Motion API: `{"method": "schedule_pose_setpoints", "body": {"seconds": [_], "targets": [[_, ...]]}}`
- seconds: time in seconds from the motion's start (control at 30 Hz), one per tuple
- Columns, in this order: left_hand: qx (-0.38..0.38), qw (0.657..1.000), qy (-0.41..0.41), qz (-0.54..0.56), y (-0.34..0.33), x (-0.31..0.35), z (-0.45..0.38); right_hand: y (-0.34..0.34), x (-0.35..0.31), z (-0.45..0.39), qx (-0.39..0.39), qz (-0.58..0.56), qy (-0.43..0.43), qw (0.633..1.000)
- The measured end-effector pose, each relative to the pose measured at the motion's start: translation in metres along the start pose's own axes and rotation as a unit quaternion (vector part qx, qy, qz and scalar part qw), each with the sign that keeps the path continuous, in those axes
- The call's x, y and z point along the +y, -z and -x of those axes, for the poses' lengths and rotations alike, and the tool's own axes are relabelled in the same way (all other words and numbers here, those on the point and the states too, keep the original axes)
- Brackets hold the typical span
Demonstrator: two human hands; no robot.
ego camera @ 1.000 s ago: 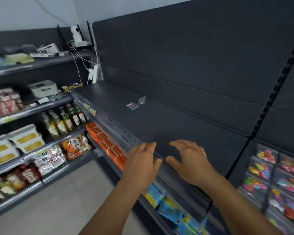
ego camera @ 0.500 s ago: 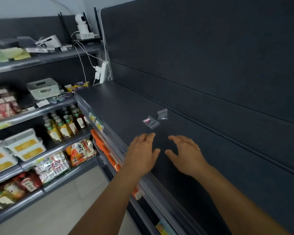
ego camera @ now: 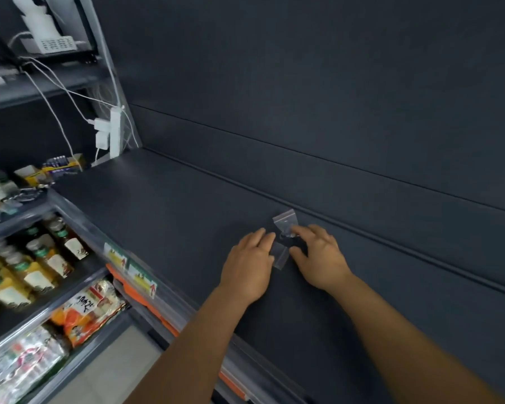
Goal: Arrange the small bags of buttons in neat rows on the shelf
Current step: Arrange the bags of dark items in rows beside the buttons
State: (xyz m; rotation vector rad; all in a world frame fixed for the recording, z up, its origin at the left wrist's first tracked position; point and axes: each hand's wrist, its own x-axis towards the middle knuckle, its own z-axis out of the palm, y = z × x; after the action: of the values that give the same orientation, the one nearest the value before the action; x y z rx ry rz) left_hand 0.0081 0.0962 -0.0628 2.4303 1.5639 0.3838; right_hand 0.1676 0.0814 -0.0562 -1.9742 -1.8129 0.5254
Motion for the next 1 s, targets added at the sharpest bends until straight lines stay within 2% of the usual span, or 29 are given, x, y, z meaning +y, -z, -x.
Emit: {"method": "schedule_pose_setpoints", "body": {"seconds": [0.1, 0.2, 0.33, 0.47, 0.57, 0.67, 0.77, 0.87, 1.0], "targets": [[-0.027, 0.999, -0.032, 0.007, -0.002, -0.011, -0.017, -0.010, -0.007, -0.022, 0.039, -0.046, -0.051, 0.997], [-0.013, 0.998, -0.054, 0.032, -0.002, -0.016, -0.028, -0.017, -0.011, -0.038, 0.064, -0.044, -0.084, 0.993], [-0.011, 0.997, -0.046, 0.057, -0.001, -0.022, -0.038, -0.023, -0.015, -0.049, 0.134, -0.063, -0.100, 0.984], [0.000, 0.996, -0.027, 0.090, 0.000, -0.025, -0.041, -0.020, -0.011, -0.044, 0.129, -0.104, -0.136, 0.977], [0.016, 0.989, -0.012, 0.144, 0.001, -0.017, -0.044, -0.010, -0.004, -0.030, 0.161, -0.143, -0.153, 0.964], [0.019, 0.969, 0.007, 0.246, 0.000, 0.003, -0.044, 0.002, 0.002, -0.007, 0.190, -0.207, -0.176, 0.943], [0.004, 0.936, 0.016, 0.351, -0.002, 0.035, -0.039, 0.017, 0.011, 0.024, 0.228, -0.315, -0.205, 0.898], [-0.045, 0.900, 0.017, 0.433, -0.009, 0.076, -0.026, 0.033, 0.020, 0.062, 0.256, -0.416, -0.202, 0.849], [-0.102, 0.875, -0.011, 0.473, -0.018, 0.136, 0.000, 0.057, 0.039, 0.118, 0.261, -0.461, -0.204, 0.823]]}}
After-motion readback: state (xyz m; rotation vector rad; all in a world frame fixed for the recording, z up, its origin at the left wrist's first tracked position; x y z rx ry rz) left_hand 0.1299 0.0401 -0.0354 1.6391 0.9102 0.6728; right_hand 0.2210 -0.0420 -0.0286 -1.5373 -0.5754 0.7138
